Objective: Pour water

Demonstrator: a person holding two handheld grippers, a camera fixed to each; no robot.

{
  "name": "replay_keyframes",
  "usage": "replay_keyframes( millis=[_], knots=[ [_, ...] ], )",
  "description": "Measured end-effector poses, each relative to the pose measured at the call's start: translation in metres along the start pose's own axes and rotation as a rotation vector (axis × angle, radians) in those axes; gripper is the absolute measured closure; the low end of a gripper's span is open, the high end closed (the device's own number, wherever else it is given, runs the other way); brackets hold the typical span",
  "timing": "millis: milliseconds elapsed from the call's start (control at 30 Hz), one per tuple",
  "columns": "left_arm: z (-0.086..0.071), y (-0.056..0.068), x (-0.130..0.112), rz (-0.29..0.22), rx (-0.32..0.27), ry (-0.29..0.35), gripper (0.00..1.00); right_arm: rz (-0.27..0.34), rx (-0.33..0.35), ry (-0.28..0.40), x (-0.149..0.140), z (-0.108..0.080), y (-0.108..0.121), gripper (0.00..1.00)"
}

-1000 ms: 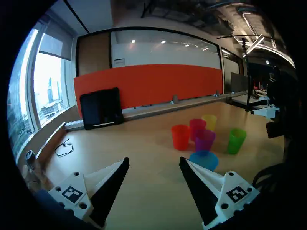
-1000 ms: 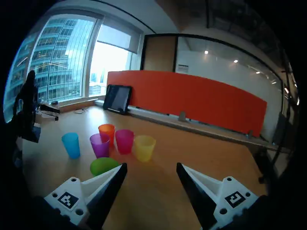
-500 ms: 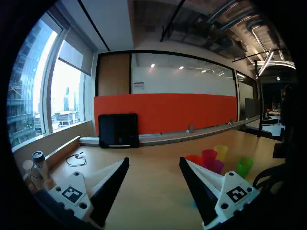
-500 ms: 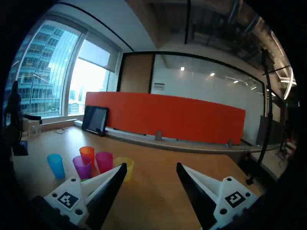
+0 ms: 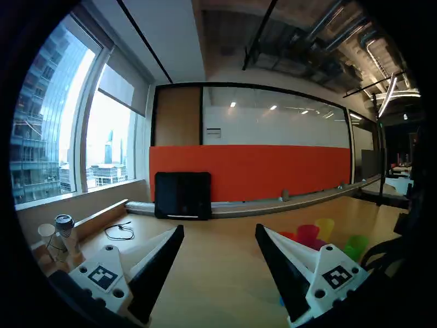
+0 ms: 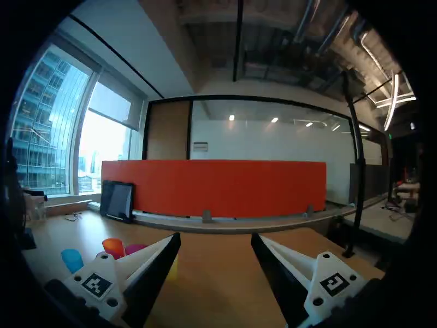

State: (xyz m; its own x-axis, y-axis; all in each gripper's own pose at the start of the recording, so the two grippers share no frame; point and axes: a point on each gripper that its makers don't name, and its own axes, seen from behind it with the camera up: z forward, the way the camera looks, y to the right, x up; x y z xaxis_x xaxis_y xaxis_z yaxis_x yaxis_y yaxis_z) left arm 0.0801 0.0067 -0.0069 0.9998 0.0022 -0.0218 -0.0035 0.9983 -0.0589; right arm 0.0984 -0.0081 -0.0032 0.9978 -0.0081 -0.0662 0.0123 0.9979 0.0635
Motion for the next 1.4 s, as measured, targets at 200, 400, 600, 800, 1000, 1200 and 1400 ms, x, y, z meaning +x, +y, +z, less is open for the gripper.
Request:
replay_keyframes(
  millis=[200, 400, 600, 800, 1000, 1200, 1400],
  knots=[
    [-0.001, -0.003, -0.001, 0.011, 0.028, 0.008, 0.03, 0.002, -0.036, 0.026, 0.007, -0.003, 0.004, 0.00],
    [-0.002, 0.000, -0.005, 0.028, 0.038, 0.013, 0.03, -0.004, -0.064, 0.027, 0.001, -0.007, 0.006, 0.00],
    [-0.002, 0.007, -0.013, 0.042, 0.042, 0.015, 0.03, -0.010, -0.082, 0.039, 0.002, -0.012, 0.005, 0.00],
    [-0.003, 0.013, -0.013, 0.036, 0.051, 0.036, 0.03, 0.004, -0.074, 0.046, 0.005, -0.018, 0.002, 0.00],
    [-0.005, 0.015, -0.021, 0.035, 0.061, 0.040, 0.03, -0.004, -0.077, 0.035, 0.002, -0.021, 0.001, 0.00],
    [-0.006, 0.013, -0.034, 0.030, 0.067, 0.031, 0.03, -0.004, -0.081, 0.032, 0.002, -0.023, -0.001, 0.00],
    [-0.006, 0.006, -0.044, 0.031, 0.072, 0.028, 0.03, 0.002, -0.081, 0.035, 0.003, -0.024, -0.004, 0.00]
  ],
)
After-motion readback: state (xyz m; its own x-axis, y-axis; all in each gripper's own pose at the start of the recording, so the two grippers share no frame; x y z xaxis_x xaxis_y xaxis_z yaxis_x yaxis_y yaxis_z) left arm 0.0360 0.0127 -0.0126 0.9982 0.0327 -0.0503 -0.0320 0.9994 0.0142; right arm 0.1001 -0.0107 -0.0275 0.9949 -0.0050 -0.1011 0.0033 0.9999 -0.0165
